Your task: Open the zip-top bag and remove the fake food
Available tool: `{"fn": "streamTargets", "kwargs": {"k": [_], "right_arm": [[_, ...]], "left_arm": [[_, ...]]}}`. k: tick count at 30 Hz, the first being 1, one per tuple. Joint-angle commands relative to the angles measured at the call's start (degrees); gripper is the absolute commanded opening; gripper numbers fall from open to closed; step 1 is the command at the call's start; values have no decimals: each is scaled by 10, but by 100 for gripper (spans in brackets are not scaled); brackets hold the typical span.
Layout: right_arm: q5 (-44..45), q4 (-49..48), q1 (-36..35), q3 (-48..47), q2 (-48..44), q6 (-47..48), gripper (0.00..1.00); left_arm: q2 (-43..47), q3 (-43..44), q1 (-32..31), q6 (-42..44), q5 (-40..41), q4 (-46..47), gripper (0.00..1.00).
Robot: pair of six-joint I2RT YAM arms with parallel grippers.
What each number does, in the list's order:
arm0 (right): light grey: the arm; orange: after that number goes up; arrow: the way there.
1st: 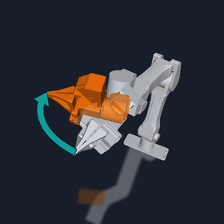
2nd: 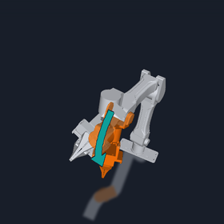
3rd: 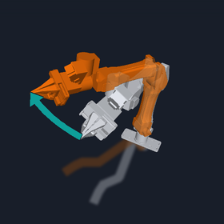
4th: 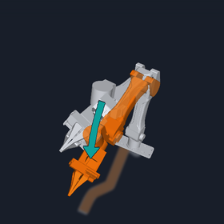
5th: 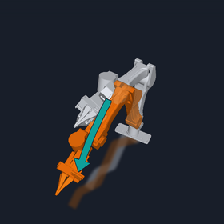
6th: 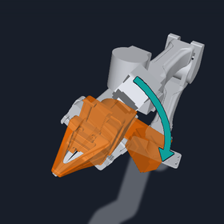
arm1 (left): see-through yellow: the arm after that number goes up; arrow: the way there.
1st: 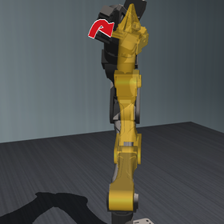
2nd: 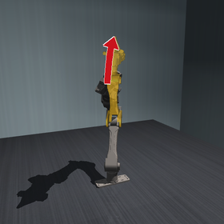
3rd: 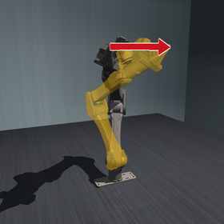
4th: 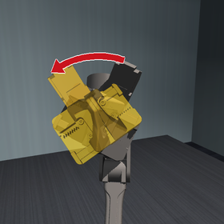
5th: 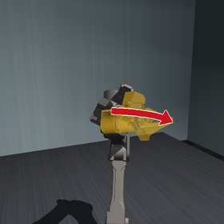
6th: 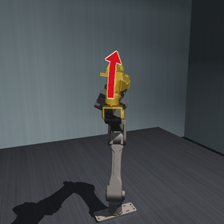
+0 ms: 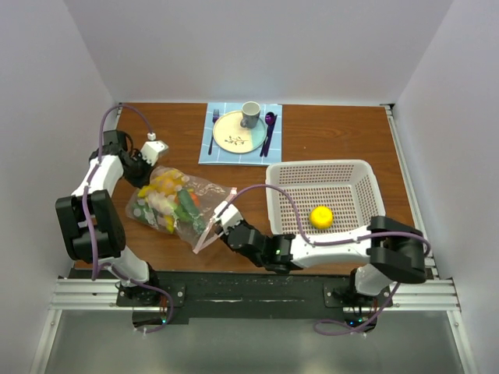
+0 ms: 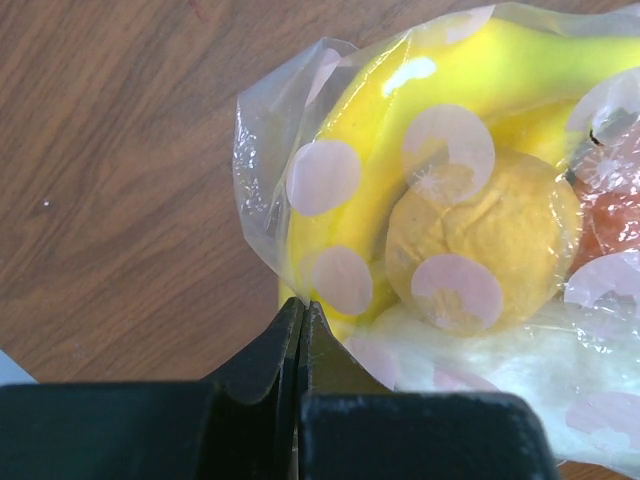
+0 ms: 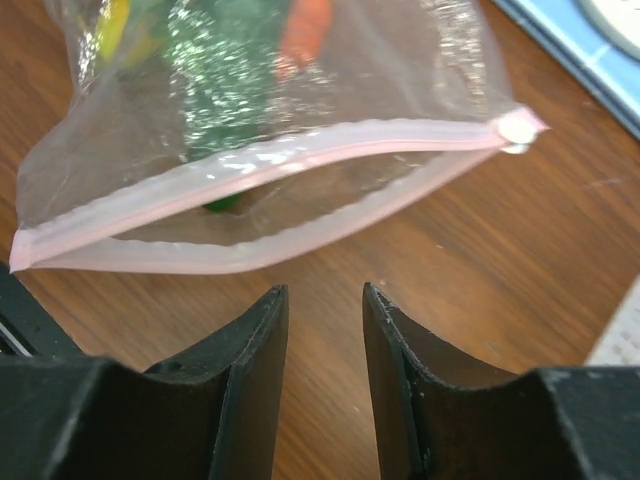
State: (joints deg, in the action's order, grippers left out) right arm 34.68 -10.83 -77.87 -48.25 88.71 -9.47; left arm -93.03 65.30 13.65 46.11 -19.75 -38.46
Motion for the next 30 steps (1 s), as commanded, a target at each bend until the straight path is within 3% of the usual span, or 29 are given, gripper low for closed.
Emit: {"fn": "streamTargets", "kwargs": {"k": [1, 10, 14, 17, 30], "right_arm": [[-41, -72, 2, -43, 47, 19, 43], [-68, -115, 2, -85, 118, 32, 61], [-90, -118, 2, -106, 142, 36, 86], [-91, -127, 3, -122, 163, 43, 98], [-153, -161, 54, -214, 283, -5, 96]], "left_arm": [[12, -15, -6, 3, -4, 9, 0], [4, -32, -6, -1, -5, 21, 0], [-2, -32, -10, -5, -8, 23, 0], [-3, -34, -18, -8, -9, 22, 0], [22, -72, -68, -17, -15, 0, 0]]}}
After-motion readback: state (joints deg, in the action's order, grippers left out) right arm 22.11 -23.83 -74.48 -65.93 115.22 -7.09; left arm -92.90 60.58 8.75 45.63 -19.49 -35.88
